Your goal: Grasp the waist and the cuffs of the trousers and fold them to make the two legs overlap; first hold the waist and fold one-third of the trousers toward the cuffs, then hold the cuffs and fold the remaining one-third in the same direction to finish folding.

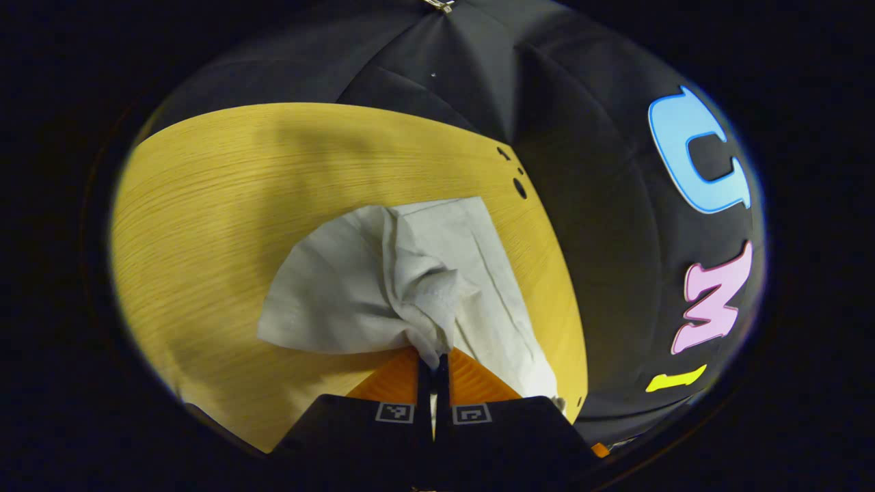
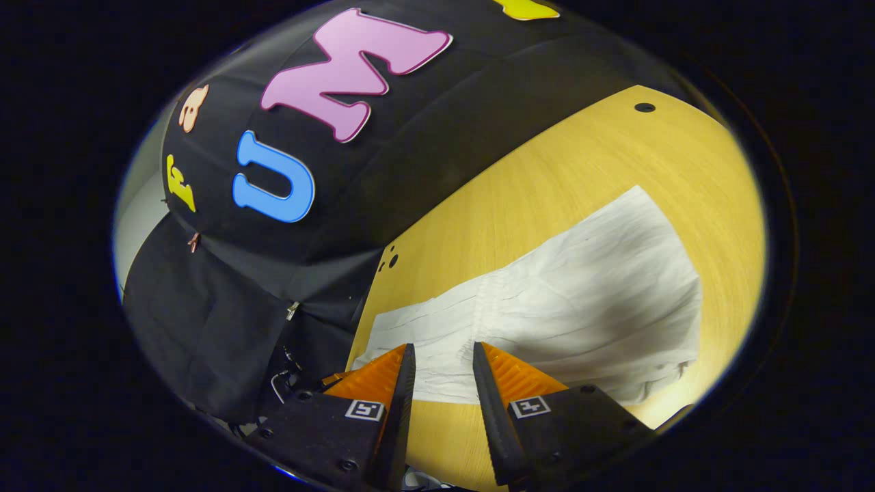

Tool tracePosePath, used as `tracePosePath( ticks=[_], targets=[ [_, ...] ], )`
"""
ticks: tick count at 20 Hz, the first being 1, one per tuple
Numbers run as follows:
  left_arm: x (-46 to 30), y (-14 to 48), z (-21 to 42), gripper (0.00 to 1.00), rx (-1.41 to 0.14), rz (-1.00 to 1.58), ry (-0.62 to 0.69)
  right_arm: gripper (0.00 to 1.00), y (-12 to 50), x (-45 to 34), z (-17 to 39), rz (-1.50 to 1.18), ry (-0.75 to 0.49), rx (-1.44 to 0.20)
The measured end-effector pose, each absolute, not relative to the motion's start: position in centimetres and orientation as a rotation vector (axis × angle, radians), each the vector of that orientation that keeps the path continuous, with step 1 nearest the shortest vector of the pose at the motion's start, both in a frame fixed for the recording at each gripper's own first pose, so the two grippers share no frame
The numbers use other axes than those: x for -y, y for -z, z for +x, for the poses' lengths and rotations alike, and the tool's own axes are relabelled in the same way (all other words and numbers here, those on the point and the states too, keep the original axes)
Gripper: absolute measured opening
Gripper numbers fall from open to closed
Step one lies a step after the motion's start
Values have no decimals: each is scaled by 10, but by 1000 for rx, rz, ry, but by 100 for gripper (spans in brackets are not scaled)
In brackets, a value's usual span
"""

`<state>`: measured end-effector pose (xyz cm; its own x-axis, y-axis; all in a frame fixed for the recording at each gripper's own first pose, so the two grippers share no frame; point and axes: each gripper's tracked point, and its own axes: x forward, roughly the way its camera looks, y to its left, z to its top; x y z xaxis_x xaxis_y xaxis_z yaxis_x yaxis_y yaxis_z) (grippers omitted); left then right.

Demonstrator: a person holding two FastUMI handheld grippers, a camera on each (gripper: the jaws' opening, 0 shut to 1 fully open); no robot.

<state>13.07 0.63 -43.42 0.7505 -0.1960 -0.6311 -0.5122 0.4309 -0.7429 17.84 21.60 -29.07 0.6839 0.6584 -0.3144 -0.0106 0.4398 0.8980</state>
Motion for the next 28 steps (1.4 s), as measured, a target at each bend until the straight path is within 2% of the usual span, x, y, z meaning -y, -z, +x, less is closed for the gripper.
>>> tracePosePath(
  ticks=[7,17,23,28],
  targets=[
    [2,384,172,6,-638,-979,-132,52,307,-136,166,1102,-285,-687],
    [116,280,216,6,-515,-587,209,52,311,-89,166,1110,-192,-648],
    [212,266,200,6,-507,-404,401,52,314,-68,164,1116,-164,-640],
    [286,289,167,6,-538,-276,560,52,322,-42,162,1124,-125,-638]
  ],
)
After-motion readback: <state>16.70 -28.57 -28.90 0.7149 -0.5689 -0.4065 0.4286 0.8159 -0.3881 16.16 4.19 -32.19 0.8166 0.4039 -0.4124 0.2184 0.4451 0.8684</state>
